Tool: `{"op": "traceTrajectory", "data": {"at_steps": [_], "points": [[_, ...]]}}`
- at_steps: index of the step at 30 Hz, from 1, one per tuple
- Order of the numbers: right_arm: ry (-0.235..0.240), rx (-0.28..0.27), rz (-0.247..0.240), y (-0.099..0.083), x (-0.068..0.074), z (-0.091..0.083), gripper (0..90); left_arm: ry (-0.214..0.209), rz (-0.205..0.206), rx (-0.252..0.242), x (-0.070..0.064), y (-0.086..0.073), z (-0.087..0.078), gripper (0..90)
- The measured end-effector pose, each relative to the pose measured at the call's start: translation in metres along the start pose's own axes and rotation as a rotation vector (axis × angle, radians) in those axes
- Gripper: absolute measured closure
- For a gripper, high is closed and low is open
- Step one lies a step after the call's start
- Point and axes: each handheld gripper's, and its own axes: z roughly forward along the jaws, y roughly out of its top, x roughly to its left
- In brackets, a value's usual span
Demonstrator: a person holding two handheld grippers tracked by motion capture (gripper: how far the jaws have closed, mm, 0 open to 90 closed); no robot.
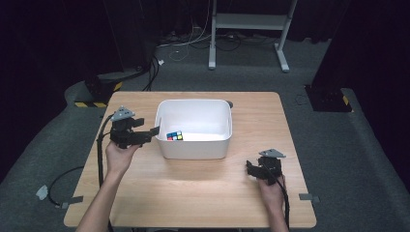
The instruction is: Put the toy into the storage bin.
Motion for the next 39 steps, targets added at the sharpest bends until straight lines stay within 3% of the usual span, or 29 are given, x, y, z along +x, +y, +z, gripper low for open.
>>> {"op": "traceTrajectory", "data": {"at_steps": [14,32,39], "points": [[0.000,0.000,-0.001,0.000,0.000,0.000,22.7,0.001,-0.033,-0.021,0.006,-0.009,-0.011,26.1],[0.000,0.000,0.000,0.000,0.000,0.000,22.7,0.019,-0.047,-0.026,0.011,-0.016,-0.022,26.2],[0.000,0.000,0.000,0.000,0.000,0.000,22.7,0.044,-0.026,-0.020,0.009,-0.018,-0.027,26.1]]}}
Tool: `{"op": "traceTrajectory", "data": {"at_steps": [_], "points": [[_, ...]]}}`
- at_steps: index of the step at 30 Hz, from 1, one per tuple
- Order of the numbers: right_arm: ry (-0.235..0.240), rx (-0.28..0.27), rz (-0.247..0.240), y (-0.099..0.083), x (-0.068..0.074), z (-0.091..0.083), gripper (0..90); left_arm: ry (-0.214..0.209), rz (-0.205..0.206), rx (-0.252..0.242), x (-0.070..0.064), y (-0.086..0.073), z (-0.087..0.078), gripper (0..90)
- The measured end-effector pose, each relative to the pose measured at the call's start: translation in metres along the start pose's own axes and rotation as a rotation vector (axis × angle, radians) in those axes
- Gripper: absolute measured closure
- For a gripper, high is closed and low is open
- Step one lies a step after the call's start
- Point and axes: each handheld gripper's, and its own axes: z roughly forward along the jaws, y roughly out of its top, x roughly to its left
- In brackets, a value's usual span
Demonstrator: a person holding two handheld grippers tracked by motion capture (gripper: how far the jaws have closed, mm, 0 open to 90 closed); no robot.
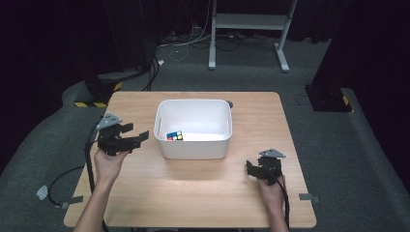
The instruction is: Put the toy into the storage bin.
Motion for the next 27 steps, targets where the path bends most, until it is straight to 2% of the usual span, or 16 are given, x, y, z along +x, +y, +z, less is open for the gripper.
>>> {"op": "traceTrajectory", "data": {"at_steps": [3,10,11,16,20,27], "points": [[-0.001,0.000,0.001,0.000,0.000,0.000,22.8,0.023,0.012,0.007,-0.001,-0.003,-0.002,26.1],[-0.001,0.000,0.000,0.000,0.000,0.000,22.9,0.033,0.003,-0.001,-0.001,-0.007,-0.004,26.1],[-0.001,0.000,0.000,0.000,0.000,0.000,22.8,0.033,0.015,0.009,0.000,-0.007,-0.005,26.1],[-0.001,0.000,0.001,0.000,0.000,0.000,22.8,0.034,0.012,0.006,0.000,-0.009,-0.007,26.1],[-0.001,0.000,0.001,0.000,0.000,0.000,22.8,0.016,-0.007,0.002,0.001,-0.012,-0.008,26.1],[-0.001,0.000,0.001,0.000,0.000,0.000,22.8,0.017,-0.016,0.000,0.002,-0.015,-0.010,26.2]]}}
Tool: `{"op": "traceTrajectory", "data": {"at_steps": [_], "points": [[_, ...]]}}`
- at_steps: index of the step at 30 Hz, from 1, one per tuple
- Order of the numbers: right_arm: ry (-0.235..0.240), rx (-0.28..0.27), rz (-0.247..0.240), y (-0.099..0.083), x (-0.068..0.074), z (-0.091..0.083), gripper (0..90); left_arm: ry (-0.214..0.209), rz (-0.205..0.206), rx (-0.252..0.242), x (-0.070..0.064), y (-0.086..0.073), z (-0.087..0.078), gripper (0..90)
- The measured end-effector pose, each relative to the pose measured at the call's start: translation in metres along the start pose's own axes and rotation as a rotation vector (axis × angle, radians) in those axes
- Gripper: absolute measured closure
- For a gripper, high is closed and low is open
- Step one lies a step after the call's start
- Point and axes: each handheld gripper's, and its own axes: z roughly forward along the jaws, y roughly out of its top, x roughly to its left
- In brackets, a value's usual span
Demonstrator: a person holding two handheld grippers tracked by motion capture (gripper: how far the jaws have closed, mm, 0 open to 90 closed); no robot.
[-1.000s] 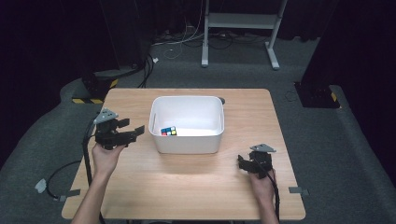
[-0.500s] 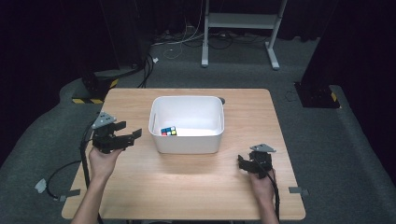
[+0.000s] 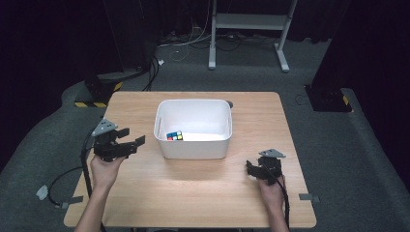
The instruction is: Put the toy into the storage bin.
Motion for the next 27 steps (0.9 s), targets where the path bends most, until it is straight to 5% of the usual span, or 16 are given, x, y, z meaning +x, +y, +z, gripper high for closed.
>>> {"op": "traceTrajectory", "data": {"at_steps": [27], "points": [[-0.001,0.000,0.001,0.000,0.000,0.000,22.9,0.013,-0.012,0.000,0.002,-0.014,-0.007,26.2]]}}
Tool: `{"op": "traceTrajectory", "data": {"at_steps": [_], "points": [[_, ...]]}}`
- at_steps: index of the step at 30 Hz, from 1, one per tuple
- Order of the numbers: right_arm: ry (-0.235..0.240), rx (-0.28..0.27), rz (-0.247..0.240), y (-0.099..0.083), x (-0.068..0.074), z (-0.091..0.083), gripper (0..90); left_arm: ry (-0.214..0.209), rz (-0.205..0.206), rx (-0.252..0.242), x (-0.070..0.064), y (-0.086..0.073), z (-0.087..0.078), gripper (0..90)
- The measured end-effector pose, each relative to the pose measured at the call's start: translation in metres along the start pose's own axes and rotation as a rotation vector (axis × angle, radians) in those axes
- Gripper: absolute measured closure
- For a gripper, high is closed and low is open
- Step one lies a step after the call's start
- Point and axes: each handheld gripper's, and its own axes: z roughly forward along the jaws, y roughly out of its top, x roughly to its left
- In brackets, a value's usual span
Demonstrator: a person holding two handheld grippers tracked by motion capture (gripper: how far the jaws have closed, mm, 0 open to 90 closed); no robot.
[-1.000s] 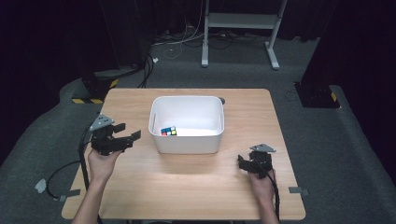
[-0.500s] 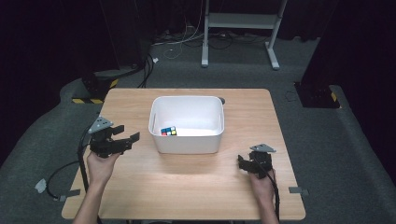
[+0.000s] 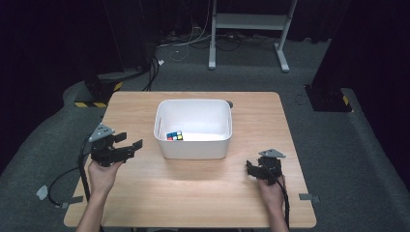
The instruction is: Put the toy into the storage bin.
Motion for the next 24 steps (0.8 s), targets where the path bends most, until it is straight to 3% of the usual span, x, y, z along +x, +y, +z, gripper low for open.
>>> {"op": "traceTrajectory", "data": {"at_steps": [24], "points": [[0.000,0.000,0.000,0.000,0.000,0.000,22.9,0.023,0.016,0.030,-0.003,-0.018,0.005,25.5]]}}
